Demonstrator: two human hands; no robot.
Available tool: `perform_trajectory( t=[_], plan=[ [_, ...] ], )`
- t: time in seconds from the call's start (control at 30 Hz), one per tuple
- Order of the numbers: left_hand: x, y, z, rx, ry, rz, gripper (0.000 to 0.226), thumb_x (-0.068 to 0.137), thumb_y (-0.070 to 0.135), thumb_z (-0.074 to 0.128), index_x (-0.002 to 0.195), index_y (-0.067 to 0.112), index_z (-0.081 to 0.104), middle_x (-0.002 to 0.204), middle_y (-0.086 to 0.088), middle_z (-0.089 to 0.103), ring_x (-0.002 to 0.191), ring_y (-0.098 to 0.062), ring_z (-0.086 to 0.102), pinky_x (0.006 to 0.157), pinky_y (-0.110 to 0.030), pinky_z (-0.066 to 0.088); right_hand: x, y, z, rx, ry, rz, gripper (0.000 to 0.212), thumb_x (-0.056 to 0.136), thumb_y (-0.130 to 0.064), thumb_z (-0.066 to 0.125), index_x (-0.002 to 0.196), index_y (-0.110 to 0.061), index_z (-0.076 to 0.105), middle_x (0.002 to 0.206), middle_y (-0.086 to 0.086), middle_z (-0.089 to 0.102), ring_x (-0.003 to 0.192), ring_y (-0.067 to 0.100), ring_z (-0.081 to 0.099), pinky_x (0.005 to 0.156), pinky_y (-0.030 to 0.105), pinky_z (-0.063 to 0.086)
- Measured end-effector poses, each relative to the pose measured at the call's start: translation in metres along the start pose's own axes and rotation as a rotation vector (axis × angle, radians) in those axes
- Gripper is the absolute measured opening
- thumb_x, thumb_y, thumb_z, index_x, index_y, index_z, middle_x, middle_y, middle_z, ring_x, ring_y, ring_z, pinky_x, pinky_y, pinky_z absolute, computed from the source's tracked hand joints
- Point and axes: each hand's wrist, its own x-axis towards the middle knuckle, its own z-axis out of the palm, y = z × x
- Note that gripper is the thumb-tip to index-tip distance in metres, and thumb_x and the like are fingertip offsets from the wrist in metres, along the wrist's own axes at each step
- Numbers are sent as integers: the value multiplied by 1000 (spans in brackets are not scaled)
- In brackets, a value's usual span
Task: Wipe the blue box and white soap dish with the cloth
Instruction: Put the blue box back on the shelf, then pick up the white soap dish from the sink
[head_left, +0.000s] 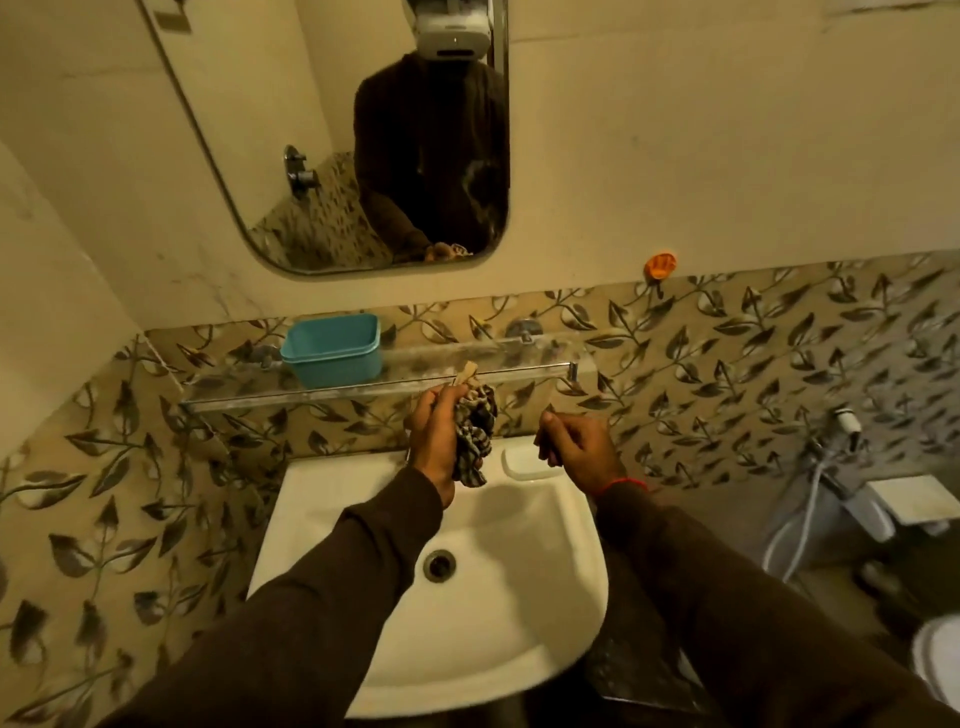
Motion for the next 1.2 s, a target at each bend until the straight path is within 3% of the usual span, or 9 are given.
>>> perform_trajectory(
  t=[0.1,0.23,0.37,0.53,0.63,0.8,1.03,1.13,1.2],
  plan=[
    [4,-12,0,16,-32,-16,17,88,40,61,94,24,64,89,-16,63,60,-24,55,47,-27,44,3,29,2,-58,3,114,40,101,-32,47,72,-13,67,67,9,66,57,9,58,59,29,49],
    [11,-27,1,58,-36,-57,23,83,41,63,95,22,64,88,-15,64,68,-26,55,50,-28,44,17,59,7,-80,38,216,34,101,-31,47,79,-15,66,73,5,65,66,15,60,65,30,49],
    [20,-46,-3,85,-22,-91,25,88,40,62,103,20,67,97,-16,68,75,-28,60,51,-28,49,34,87,11,-184,133,315,20,98,-19,54,103,-6,68,97,15,69,90,28,63,79,30,48],
    [29,-65,-7,85,-29,-173,29,90,43,63,112,24,68,100,-15,72,73,-27,63,56,-32,51,52,115,20,-314,176,489,28,96,-16,56,121,-4,61,123,21,60,111,36,58,97,38,47],
    [33,-75,-10,74,-1,-199,28,89,48,65,111,31,71,107,-8,76,88,-26,72,63,-36,56,59,127,28,-389,189,569,42,94,-21,59,133,-5,52,136,23,46,125,40,47,105,47,42],
    [38,-81,-12,31,52,-241,26,90,47,67,110,31,71,103,2,79,94,-21,75,64,-34,59,67,140,37,-404,231,647,45,94,-22,58,135,-5,49,137,25,43,126,43,45,104,48,41],
    [37,-78,-18,-9,45,-215,26,94,38,65,112,20,70,112,-12,75,98,-28,72,74,-37,56,67,142,35,-342,306,641,32,97,-10,50,128,-4,59,130,22,50,116,41,52,101,47,44],
    [34,-73,-17,-15,26,-207,25,95,36,64,112,20,70,114,-14,74,97,-28,70,73,-36,56,62,138,29,-295,305,622,29,96,-8,51,123,-4,61,122,21,58,109,38,58,97,48,50],
    [30,-69,-16,-12,15,-190,18,96,34,63,107,25,72,113,-12,75,94,-26,72,70,-35,57,58,132,25,-253,311,588,27,96,-11,53,120,-6,63,117,19,62,103,34,60,92,43,51]
  ],
)
